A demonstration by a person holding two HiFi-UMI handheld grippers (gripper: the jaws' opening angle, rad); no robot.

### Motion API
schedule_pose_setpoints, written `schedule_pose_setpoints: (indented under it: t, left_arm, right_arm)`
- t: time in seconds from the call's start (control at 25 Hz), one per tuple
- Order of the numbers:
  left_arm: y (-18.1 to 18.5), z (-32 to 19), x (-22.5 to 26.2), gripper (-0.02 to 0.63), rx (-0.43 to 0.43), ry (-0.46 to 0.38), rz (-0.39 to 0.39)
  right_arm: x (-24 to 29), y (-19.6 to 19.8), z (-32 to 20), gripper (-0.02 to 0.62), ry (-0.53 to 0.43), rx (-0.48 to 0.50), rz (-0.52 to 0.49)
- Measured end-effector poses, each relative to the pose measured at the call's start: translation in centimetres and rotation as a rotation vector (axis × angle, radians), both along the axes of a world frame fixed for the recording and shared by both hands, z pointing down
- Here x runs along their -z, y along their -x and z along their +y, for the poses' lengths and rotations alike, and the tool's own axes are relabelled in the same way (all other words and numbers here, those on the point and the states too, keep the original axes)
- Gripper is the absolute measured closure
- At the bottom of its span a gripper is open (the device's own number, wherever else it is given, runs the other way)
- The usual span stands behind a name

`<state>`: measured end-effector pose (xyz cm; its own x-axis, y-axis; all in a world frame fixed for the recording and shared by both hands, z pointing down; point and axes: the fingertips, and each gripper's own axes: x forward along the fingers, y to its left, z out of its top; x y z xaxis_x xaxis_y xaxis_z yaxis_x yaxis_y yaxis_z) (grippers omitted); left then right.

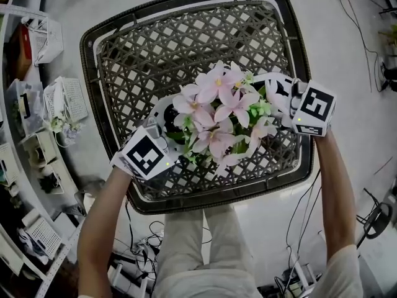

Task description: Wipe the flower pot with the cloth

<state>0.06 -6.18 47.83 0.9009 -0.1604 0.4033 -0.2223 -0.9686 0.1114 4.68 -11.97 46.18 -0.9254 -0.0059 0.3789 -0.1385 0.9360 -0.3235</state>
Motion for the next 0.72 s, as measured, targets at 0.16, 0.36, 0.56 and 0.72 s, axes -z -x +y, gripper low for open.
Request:
schedule_pose_setpoints:
  t: [0.16,0.36,0.56,0.72]
  left_arm:
    - [0.0,-0.1,0.1,0.201,0.0,0.001,-0.001]
    - [0.0,-0.1,0.1,0.201,0.007,0.005,0.0]
    - [0.0,0.0,0.1,0.201,0.002,0.001,-0.005]
    - [-0.1,-0.1,0.2,0.201,0.007,0.001,-0.001]
  right_arm:
    - [-0.2,-0.7,0.6,0.514,0.005,-0.023,0.005]
    - [-0.2,-1.5,1.2,0.514,0.007,-0.047,0.006]
    - [-0.2,-2.3,2.0,0.514,0.004,-0.065,0.01]
    - [-0.3,-2.9,2.6,0.514,0.009,-0.078,0.008]
